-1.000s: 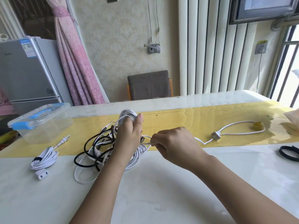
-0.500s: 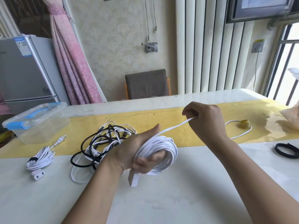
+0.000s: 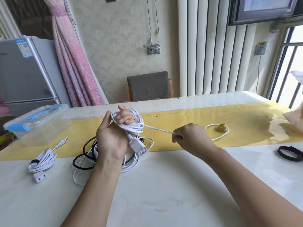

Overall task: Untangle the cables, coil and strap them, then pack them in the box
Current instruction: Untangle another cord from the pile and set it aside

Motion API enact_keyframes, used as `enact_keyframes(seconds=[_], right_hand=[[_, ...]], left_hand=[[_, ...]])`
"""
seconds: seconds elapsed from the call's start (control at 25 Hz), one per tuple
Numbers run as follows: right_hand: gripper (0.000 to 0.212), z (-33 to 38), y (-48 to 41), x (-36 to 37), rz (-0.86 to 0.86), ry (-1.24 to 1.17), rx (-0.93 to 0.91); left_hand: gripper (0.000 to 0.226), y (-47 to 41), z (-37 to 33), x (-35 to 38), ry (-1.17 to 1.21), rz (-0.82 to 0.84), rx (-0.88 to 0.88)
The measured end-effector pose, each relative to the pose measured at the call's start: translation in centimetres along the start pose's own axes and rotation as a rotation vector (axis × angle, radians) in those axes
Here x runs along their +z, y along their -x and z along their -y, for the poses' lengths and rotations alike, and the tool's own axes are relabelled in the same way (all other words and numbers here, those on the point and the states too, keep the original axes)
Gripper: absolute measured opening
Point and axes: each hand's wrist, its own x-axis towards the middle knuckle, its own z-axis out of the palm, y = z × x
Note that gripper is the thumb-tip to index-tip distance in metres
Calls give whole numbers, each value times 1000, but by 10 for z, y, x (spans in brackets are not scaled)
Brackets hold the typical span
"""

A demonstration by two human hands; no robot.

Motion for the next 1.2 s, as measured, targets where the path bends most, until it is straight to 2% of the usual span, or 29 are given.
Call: enact_keyframes(seconds=[0.12,0.32,0.4,0.48,0.56,0.64,0.76,0.88,0.96,1.08,1.2], right_hand=[[30,15,5,2,79,26,-149],[33,35,11,3,-5,-5,-389],[41,34,10,-1,-117,-14,-419],[39,31,10,-7,-255,-59,-443],[33,28,11,-15,-329,-117,-444],[28,26,11,-20,-376,-170,-432],[25,22,8,-23,-436,-233,-331],[27,16,6,-27,-462,-309,-182],[30,6,4,-32,-482,-366,-47],[31,-10,0,-36,-505,-432,165],[30,-18,-3,-31,-442,-431,266]], left_hand=[[31,-5,2,2,-292,-248,221],[38,-14,17,1,-831,-457,312],[37,-14,23,-4,-1112,-460,305],[38,-11,27,-10,-1430,-411,253],[45,-9,31,-12,-1689,-313,196],[53,-5,34,-11,-1835,-202,100],[63,4,43,-9,-1833,-219,-270],[73,9,51,-4,-1641,-139,-601],[72,9,53,1,-1448,-53,-712],[70,6,50,8,-1286,-70,-801],[66,7,45,9,-1084,14,-832]])
